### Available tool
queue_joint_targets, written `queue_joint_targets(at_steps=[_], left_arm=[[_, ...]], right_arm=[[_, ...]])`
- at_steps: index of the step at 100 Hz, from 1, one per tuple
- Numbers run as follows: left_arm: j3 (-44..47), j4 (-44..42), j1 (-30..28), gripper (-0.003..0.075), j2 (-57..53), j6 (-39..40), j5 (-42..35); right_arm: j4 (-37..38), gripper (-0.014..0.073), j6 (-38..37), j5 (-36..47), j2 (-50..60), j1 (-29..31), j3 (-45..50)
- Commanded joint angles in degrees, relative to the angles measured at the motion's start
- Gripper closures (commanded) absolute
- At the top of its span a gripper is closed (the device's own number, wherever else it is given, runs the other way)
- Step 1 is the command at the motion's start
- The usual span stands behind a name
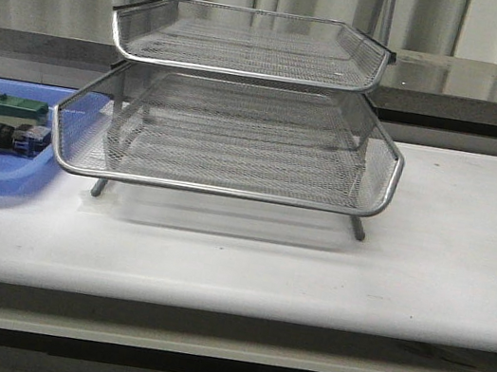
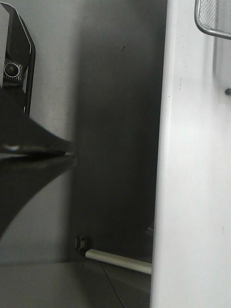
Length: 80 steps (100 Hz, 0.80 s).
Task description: Place button on rack with both arms
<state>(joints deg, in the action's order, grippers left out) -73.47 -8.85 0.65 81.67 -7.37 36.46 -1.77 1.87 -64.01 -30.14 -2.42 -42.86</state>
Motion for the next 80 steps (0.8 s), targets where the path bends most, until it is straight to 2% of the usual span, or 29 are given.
queue_joint_targets(at_steps=[1,9,26,31,59,80], left_arm=[[-3.35,0.25,0.02,0.0714,0.98,-1.81,-1.69],[-3.7,0.34,0.02,0.0637,2.85,-3.08,-1.05],[-3.7,0.34,0.02,0.034,4.58,-3.16,0.43],[-3.7,0.34,0.02,0.0293,4.72,-3.16,0.43],[-3.7,3.75,0.16,0.0313,5.62,-3.46,-1.71],[-5.63,10.42,0.24,0.0307,8.83,-19.3,-1.16]], right_arm=[[0.2,0.0664,-0.05,2.82,-0.33,0.29,-1.89],[0.2,0.0664,-0.05,2.82,-0.33,0.29,-1.89],[0.2,0.0664,-0.05,2.82,-0.33,0.29,-1.89],[0.2,0.0664,-0.05,2.82,-0.33,0.29,-1.89],[0.2,0.0664,-0.05,2.82,-0.33,0.29,-1.89],[0.2,0.0664,-0.05,2.82,-0.33,0.29,-1.89]])
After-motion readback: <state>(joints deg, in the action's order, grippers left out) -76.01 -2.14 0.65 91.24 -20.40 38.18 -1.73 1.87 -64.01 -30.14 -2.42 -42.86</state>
